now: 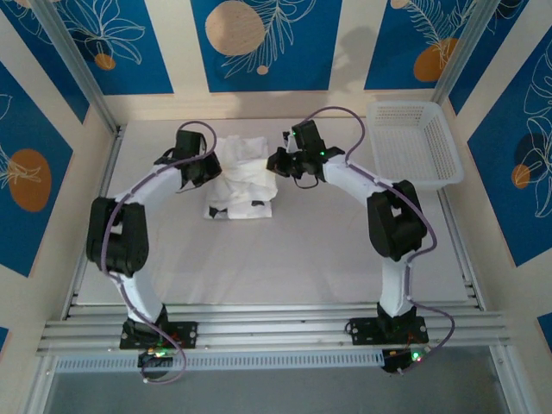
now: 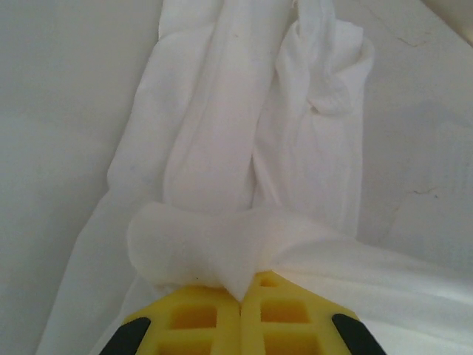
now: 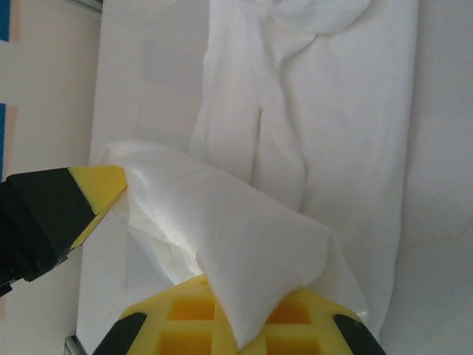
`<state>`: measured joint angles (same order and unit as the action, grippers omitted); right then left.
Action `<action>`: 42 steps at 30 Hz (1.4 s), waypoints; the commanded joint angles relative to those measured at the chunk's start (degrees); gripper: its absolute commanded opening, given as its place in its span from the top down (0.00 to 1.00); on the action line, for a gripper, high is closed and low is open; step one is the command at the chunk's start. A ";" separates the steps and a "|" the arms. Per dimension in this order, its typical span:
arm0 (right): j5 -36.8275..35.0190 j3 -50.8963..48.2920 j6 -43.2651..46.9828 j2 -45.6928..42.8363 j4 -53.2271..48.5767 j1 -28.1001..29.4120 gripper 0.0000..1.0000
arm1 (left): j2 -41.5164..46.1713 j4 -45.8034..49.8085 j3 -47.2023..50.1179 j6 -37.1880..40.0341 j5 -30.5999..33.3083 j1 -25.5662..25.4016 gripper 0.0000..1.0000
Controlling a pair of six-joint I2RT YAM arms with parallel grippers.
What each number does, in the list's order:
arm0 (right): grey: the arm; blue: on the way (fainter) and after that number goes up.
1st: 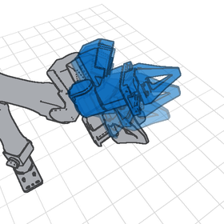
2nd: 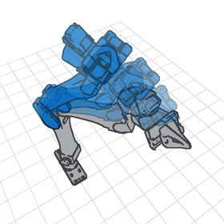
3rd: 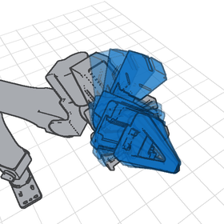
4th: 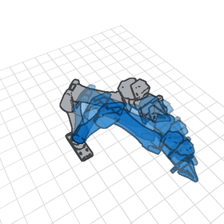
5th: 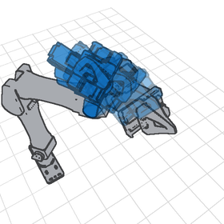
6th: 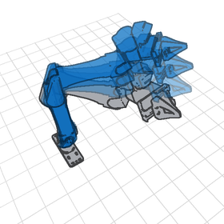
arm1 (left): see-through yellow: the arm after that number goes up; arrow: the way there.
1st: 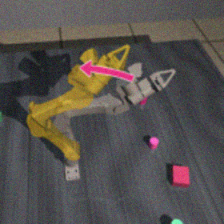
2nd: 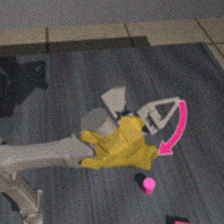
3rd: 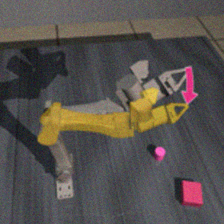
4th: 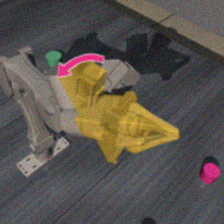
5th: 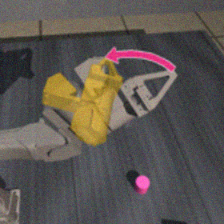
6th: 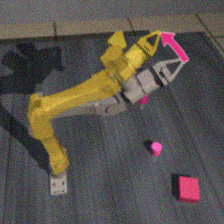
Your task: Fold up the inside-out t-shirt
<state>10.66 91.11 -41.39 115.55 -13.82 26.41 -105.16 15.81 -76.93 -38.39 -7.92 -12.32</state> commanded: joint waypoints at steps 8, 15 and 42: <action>3.92 33.68 6.49 20.39 -17.91 -3.01 0.54 | -14.48 -0.25 -17.05 2.00 -3.14 5.33 0.56; 0.94 28.67 13.19 9.98 -22.73 -5.34 0.38 | -2.84 1.61 -12.10 6.00 -3.28 7.31 0.43; 4.77 -15.33 -6.79 4.47 11.58 2.78 0.58 | 2.43 -16.16 22.44 0.77 -15.44 6.36 0.72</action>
<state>14.02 73.63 -45.78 117.45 -3.16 28.56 -100.57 3.03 -53.15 -36.21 -20.38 -5.52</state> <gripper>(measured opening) 0.449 0.295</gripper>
